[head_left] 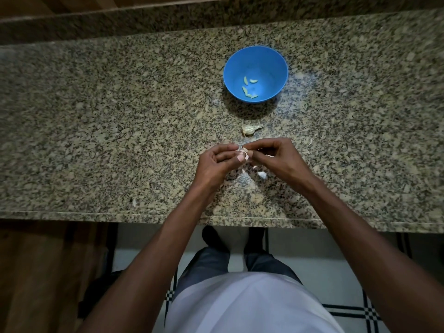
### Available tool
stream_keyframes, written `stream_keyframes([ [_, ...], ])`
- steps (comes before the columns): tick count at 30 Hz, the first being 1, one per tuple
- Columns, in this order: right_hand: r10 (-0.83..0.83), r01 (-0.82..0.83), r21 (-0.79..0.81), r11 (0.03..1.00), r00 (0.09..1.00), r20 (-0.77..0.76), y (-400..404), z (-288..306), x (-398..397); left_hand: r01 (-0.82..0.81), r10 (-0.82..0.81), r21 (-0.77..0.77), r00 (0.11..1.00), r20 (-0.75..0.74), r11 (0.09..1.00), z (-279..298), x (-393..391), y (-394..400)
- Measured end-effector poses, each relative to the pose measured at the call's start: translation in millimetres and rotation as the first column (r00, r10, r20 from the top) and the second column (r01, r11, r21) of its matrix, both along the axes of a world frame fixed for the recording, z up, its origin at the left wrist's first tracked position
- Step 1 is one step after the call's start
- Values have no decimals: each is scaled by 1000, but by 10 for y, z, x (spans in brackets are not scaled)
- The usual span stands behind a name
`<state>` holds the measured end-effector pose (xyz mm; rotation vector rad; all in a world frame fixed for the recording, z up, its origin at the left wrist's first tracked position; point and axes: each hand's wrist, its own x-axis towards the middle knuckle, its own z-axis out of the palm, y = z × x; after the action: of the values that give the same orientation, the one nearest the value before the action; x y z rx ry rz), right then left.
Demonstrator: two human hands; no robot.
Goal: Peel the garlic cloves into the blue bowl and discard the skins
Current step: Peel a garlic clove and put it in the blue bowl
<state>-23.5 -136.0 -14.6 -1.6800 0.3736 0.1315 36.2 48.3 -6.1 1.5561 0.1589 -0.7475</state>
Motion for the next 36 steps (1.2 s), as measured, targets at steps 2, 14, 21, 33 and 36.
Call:
stream_keyframes([
  [2, -44, 44, 27, 999, 999, 14, 34, -7, -19, -10, 10, -11, 1000, -12, 1000, -7, -22, 2],
  [14, -186, 182, 83, 980, 982, 43, 183, -94, -60, -82, 64, 106, 984, 164, 991, -98, -105, -127],
  [21, -205, 210, -25, 977, 972, 117, 264, -114, -61, -142, 84, 210, 961, 263, 967, -136, -131, -230],
  [33, -120, 129, -44, 991, 979, 163, 159, -114, -52, 82, -122, 192, 971, 205, 978, 0, -122, -206],
  [36, -101, 108, -32, 994, 980, 171, 143, -132, -56, 91, -103, 113, 989, 105, 989, 11, -133, -198],
])
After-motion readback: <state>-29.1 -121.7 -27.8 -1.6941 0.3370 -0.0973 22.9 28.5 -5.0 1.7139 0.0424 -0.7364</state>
